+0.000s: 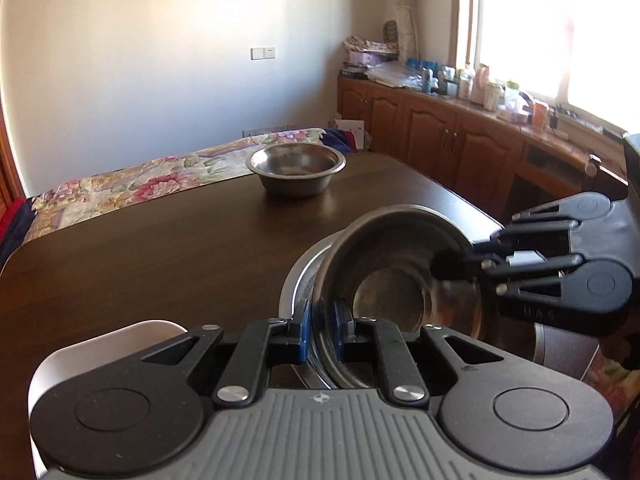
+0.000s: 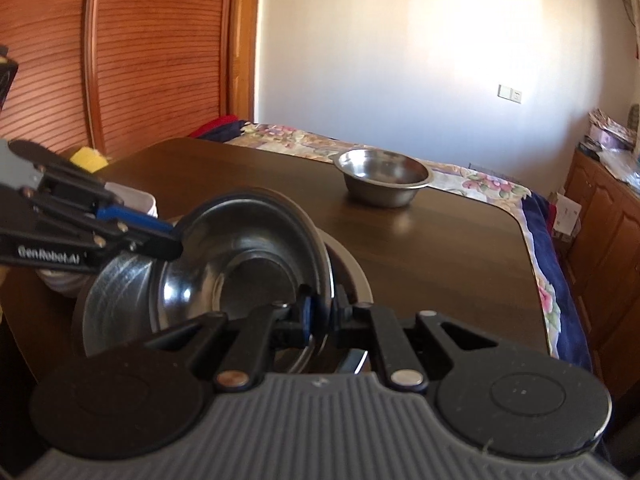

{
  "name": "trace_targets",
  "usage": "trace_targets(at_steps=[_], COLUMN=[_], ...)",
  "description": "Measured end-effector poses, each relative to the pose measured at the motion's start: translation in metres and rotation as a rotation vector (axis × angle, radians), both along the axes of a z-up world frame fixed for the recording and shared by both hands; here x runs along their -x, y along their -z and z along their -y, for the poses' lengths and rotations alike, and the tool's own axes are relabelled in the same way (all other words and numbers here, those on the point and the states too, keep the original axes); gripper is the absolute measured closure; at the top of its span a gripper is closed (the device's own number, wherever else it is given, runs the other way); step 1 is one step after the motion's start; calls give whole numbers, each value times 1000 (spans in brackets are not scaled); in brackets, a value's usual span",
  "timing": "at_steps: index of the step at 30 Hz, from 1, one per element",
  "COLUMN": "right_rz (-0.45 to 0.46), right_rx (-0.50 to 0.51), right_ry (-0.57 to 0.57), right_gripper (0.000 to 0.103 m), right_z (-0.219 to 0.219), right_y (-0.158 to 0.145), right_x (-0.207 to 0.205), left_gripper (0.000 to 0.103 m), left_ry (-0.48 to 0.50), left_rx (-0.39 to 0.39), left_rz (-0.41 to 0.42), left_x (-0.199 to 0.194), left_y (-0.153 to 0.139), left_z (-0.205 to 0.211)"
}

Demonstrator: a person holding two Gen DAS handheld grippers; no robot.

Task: Organize plates and bowls

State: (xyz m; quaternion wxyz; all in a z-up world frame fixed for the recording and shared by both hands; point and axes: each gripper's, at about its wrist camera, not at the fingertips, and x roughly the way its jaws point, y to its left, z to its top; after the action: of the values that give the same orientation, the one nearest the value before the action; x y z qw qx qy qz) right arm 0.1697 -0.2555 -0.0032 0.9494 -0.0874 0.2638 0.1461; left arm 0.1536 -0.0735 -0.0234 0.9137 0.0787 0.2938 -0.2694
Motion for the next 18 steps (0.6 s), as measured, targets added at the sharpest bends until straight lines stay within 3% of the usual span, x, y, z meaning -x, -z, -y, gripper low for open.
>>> trace_targets(at_steps=[9, 18], right_rz=[-57, -72], right_rx=[40, 43], right_ry=[-50, -49], right_gripper=[89, 89], right_z=[-5, -5], right_y=[-4, -6], right_x=[-10, -12], left_gripper=[88, 88], left_ry=[-25, -27], left_rx=[45, 22], left_rz=[16, 43], left_x=[-5, -1], left_y=[-3, -1], left_z=[-4, 0])
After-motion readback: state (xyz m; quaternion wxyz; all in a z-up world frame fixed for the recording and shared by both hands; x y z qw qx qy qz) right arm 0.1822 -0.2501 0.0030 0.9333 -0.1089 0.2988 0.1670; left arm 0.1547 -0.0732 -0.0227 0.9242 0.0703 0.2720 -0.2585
